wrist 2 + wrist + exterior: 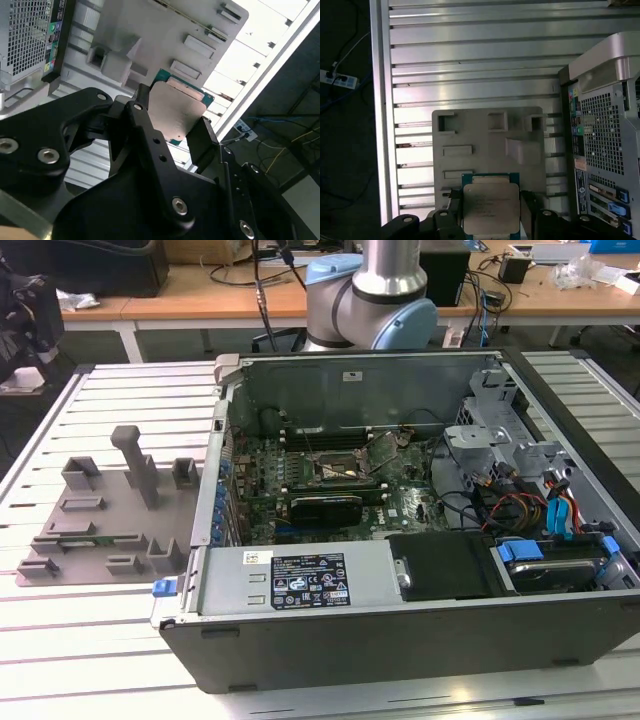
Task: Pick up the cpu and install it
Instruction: 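Pick up the cpu and move it towards the insertion slot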
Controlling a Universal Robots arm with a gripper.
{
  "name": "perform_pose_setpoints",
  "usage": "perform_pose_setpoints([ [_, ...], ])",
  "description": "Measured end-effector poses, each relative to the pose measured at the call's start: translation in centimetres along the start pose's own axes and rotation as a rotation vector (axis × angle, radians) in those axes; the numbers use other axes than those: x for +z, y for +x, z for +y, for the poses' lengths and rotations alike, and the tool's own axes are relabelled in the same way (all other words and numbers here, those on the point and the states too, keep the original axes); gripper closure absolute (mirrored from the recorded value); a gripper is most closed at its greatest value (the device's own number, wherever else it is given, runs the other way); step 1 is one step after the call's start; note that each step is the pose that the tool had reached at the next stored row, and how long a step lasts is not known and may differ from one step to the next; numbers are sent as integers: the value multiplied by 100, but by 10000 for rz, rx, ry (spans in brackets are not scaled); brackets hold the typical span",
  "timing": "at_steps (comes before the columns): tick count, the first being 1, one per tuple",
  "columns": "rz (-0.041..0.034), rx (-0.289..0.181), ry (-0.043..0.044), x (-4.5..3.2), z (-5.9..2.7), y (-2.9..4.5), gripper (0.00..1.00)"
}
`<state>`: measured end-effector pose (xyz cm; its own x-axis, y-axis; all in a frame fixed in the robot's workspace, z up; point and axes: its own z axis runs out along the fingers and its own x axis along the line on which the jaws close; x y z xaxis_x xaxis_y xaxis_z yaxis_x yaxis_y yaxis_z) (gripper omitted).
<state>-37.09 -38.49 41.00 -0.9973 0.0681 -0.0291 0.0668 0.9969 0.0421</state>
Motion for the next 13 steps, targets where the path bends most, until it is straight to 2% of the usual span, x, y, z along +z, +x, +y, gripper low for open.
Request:
perform_pose_setpoints([
  [1, 0, 1, 0, 2, 4, -57, 45],
  [5, 0, 1, 1, 6, 12, -178, 45],
  [8, 0, 4, 0, 11, 23, -337, 45],
  [13, 0, 4, 0, 17, 34, -505, 45],
])
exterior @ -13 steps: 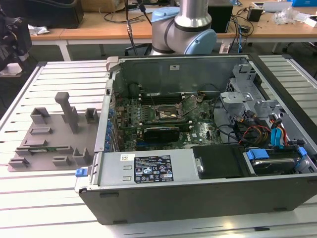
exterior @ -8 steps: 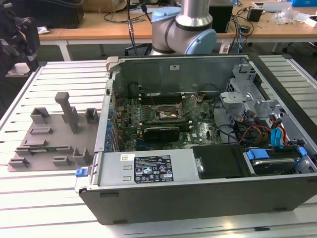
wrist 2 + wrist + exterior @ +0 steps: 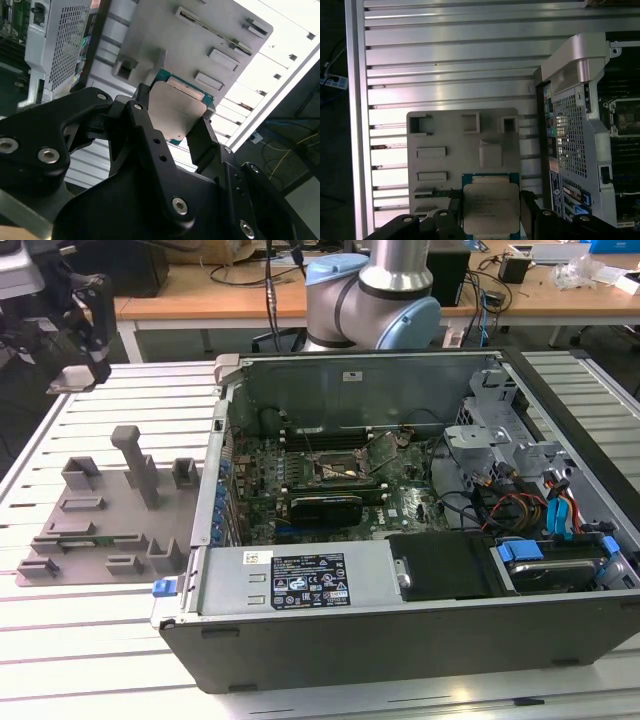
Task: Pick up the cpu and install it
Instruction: 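Pick up the cpu and move it towards the insertion slot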
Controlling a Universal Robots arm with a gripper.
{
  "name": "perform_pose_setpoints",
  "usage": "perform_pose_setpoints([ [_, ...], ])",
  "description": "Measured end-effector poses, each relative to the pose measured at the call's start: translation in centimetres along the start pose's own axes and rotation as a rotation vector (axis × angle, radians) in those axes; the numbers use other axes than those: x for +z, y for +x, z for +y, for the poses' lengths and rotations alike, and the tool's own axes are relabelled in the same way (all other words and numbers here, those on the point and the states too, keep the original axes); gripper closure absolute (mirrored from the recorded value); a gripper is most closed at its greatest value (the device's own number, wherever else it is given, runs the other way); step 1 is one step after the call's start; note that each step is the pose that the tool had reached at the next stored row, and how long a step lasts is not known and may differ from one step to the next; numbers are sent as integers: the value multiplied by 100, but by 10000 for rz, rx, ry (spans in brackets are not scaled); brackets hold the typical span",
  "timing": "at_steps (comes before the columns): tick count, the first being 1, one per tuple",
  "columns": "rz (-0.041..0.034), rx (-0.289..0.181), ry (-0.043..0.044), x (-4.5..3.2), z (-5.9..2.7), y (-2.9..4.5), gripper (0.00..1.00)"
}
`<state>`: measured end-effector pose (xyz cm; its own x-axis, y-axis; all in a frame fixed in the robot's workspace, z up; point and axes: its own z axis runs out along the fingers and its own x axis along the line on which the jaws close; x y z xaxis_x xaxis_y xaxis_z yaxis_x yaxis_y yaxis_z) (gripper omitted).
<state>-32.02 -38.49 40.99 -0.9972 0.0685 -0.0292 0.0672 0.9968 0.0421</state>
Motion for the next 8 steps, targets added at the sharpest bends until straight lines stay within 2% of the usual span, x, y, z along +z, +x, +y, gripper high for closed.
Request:
perform_pose_setpoints([
  [2, 2, 1, 1, 1, 4, -67, 45],
  [3, 1, 2, 1, 5, 12, -181, 45],
  [4, 1, 2, 0, 8, 16, -240, 45],
  [6, 2, 2, 1, 9, 20, -301, 45],
  [8, 2, 4, 1, 13, 28, -417, 45],
])
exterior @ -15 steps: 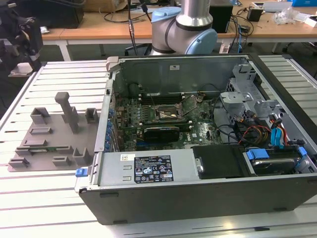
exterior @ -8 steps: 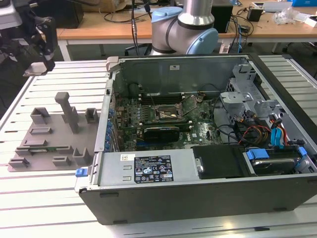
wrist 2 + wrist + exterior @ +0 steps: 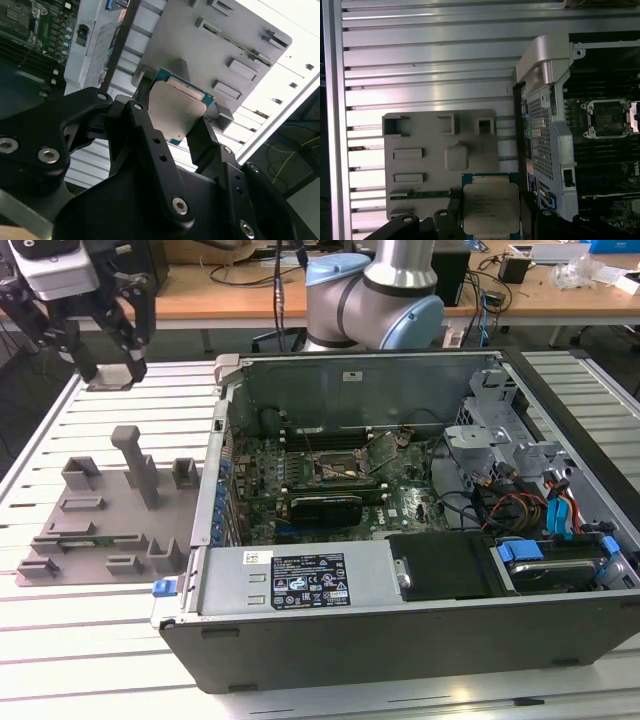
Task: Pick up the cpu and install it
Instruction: 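Pick up the cpu and move it towards the insertion slot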
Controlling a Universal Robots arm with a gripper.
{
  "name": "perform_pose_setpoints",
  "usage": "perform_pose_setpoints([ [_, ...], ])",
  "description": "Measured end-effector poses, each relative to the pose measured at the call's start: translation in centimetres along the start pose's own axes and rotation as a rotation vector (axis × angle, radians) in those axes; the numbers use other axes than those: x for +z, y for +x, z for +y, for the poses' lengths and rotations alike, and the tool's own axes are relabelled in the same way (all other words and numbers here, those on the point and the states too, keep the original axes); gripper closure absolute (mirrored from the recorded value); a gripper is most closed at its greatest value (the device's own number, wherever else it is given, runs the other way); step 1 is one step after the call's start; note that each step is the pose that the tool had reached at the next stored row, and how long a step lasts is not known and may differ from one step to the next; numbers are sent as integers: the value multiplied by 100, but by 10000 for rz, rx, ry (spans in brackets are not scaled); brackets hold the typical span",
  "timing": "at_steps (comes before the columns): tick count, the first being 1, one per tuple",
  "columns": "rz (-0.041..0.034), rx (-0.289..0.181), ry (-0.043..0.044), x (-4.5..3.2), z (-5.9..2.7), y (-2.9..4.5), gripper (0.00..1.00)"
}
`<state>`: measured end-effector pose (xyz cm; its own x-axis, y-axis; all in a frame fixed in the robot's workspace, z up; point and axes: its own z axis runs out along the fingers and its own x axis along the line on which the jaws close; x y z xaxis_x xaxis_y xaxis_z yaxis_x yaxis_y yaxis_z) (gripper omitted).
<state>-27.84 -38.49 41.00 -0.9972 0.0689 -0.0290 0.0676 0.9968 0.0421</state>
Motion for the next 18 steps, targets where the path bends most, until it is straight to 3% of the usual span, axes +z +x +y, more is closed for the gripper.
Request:
perform_pose_setpoints([
  [14, 2, 2, 0, 16, 35, -512, 45],
  [18, 7, 2, 1, 24, 51, -755, 45],
])
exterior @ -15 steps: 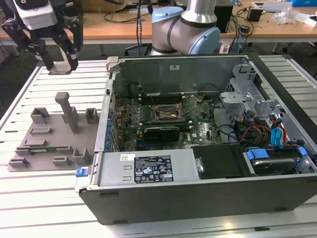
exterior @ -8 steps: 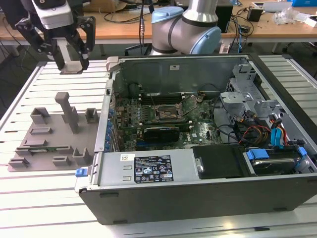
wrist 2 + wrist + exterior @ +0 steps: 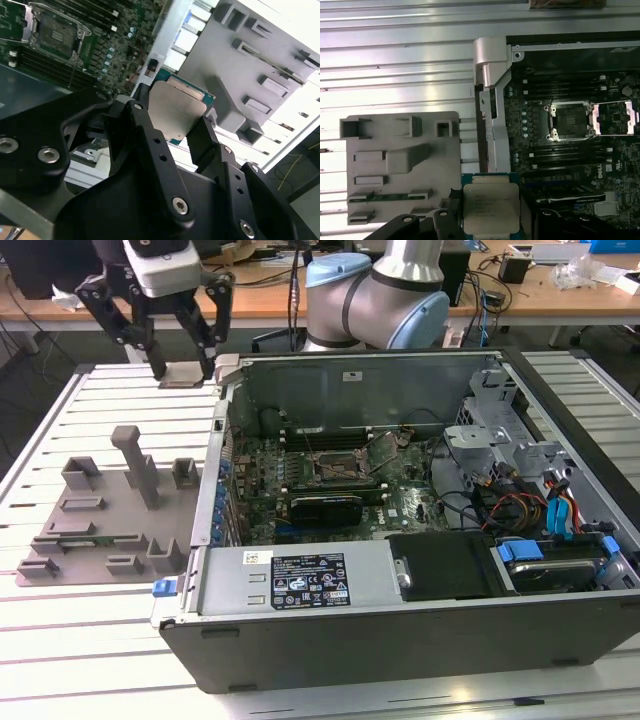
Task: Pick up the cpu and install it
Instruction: 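Pick up the cpu and move it towards the insertion slot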
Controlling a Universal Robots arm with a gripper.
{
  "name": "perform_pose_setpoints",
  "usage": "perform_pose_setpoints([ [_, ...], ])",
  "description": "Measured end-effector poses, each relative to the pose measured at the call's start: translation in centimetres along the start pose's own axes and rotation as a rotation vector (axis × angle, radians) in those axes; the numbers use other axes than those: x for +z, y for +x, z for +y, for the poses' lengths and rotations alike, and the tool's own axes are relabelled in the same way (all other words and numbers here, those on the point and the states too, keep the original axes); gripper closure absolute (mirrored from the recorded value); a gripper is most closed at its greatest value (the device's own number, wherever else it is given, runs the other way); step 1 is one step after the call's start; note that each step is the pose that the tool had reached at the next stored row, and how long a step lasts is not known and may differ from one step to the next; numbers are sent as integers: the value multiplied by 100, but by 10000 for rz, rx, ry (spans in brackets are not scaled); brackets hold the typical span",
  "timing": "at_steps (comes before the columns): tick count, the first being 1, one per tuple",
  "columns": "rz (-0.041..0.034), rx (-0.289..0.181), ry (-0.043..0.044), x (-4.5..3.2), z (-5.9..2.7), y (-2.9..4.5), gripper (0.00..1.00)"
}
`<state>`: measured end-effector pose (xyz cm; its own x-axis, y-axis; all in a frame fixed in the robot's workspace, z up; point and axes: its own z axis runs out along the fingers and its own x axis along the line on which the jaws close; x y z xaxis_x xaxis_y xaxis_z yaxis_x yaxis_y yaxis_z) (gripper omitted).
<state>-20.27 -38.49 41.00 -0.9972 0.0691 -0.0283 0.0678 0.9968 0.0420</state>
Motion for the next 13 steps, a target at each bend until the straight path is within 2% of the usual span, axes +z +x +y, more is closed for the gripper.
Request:
perform_pose_setpoints([
  [2, 1, 2, 0, 3, 8, -106, 45],
  [6, 4, 3, 0, 8, 19, -273, 45],
  [8, 5, 4, 1, 12, 27, -397, 45],
  [13, 6, 6, 1, 18, 40, -593, 45],
])
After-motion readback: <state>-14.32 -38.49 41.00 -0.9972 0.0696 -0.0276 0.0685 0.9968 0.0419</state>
